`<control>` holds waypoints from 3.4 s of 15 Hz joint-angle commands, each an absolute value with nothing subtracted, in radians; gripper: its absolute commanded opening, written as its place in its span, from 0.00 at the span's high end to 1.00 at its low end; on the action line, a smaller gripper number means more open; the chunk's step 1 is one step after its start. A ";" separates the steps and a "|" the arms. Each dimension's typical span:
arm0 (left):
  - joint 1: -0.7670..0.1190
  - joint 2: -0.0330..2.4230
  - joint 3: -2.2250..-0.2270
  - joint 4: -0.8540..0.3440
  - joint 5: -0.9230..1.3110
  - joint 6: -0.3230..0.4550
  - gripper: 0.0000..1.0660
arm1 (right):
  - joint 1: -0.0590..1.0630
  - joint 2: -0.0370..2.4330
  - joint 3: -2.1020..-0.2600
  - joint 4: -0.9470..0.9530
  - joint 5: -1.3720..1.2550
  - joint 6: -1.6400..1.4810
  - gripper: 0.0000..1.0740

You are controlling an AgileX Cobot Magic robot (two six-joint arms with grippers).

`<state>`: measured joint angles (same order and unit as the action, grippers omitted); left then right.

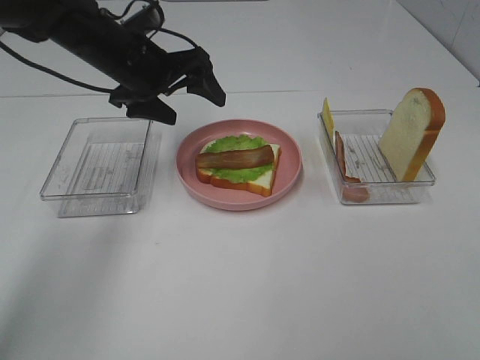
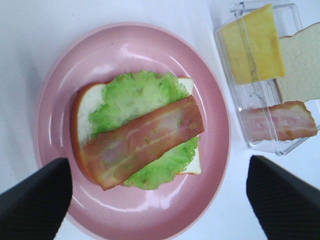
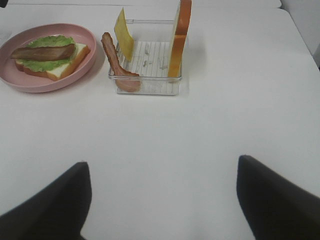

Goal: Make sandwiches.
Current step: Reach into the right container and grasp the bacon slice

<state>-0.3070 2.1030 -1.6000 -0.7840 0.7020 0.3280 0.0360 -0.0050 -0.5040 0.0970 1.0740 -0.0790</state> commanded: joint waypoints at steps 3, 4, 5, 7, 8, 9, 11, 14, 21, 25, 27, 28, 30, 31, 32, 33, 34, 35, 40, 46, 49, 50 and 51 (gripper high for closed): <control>-0.303 1.948 -1.602 -0.503 0.754 0.188 0.16 | 0.030 -0.014 -0.502 0.094 1.061 -0.078 0.29; -0.303 1.899 -1.602 -0.360 0.810 0.123 0.16 | 0.030 -0.014 -0.502 0.094 1.061 -0.078 0.29; -0.303 1.874 -1.602 -0.287 0.869 0.089 0.16 | 0.030 -0.014 -0.502 0.094 1.061 -0.078 0.29; -0.303 1.820 -1.602 -0.130 1.013 0.008 0.16 | 0.030 -0.014 -0.502 0.094 1.061 -0.078 0.29; -0.303 1.802 -1.602 -0.091 1.071 -0.024 0.16 | 0.030 -0.014 -0.502 0.094 1.061 -0.078 0.29; -0.303 1.795 -1.602 -0.071 1.101 -0.045 0.16 | 0.030 -0.014 -0.502 0.094 1.061 -0.078 0.29; -0.303 1.760 -1.602 -0.022 1.209 -0.065 0.16 | 0.030 -0.014 -0.502 0.094 1.061 -0.078 0.29; -0.303 1.700 -1.587 0.029 1.286 -0.066 0.16 | 0.030 -0.014 -0.502 0.094 1.061 -0.078 0.29; -0.303 1.301 -1.180 0.030 1.286 -0.116 0.16 | 0.030 -0.014 -0.502 0.097 1.061 -0.078 0.29; -0.303 0.868 -0.945 0.024 1.286 -0.137 0.16 | 0.030 -0.014 -0.507 0.126 1.053 -0.078 0.29; -0.303 0.716 -0.896 0.024 1.286 -0.137 0.16 | 0.030 -0.013 -0.512 0.124 1.045 -0.078 0.29; -0.303 0.617 -0.864 0.026 1.286 -0.133 0.16 | 0.030 -0.003 -0.514 0.124 1.042 -0.078 0.29; -0.303 0.409 -0.815 0.028 1.283 -0.132 0.16 | 0.030 0.061 -0.525 0.125 1.021 -0.078 0.29; -0.303 0.276 -0.779 0.029 1.283 -0.129 0.16 | 0.030 0.128 -0.539 0.128 0.979 -0.078 0.29; -0.303 0.198 -0.754 0.029 1.283 -0.126 0.16 | 0.030 0.183 -0.552 0.131 0.943 -0.078 0.29; -0.303 0.129 -0.733 0.029 1.283 -0.126 0.16 | 0.030 0.249 -0.578 0.136 0.909 -0.078 0.29; -0.303 0.063 -0.712 0.029 1.282 -0.119 0.16 | 0.030 0.322 -0.610 0.136 0.881 -0.078 0.29; -0.303 0.014 -0.692 0.029 1.279 -0.094 0.16 | 0.030 0.392 -0.653 0.136 0.857 -0.078 0.29; -0.303 -0.021 -0.528 0.026 1.103 -0.074 0.16 | 0.030 0.859 -0.902 0.140 0.812 -0.129 0.29; -0.303 -0.012 -0.499 0.050 1.047 -0.072 0.16 | 0.030 1.217 -1.108 0.149 0.815 -0.145 0.29; -0.303 -0.012 -0.499 0.050 1.047 -0.073 0.16 | 0.032 1.416 -1.232 0.255 0.831 -0.241 0.29; -0.303 -0.012 -0.499 0.050 1.047 -0.074 0.16 | 0.032 1.472 -1.269 0.288 0.848 -0.261 0.29; -0.303 -0.012 -0.498 0.053 1.047 -0.076 0.16 | 0.032 1.521 -1.308 0.309 0.872 -0.264 0.29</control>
<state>-0.3070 -0.0050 -0.5010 0.0470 1.0520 -0.0760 0.0360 1.5110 -1.2960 0.2940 0.8620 -0.2450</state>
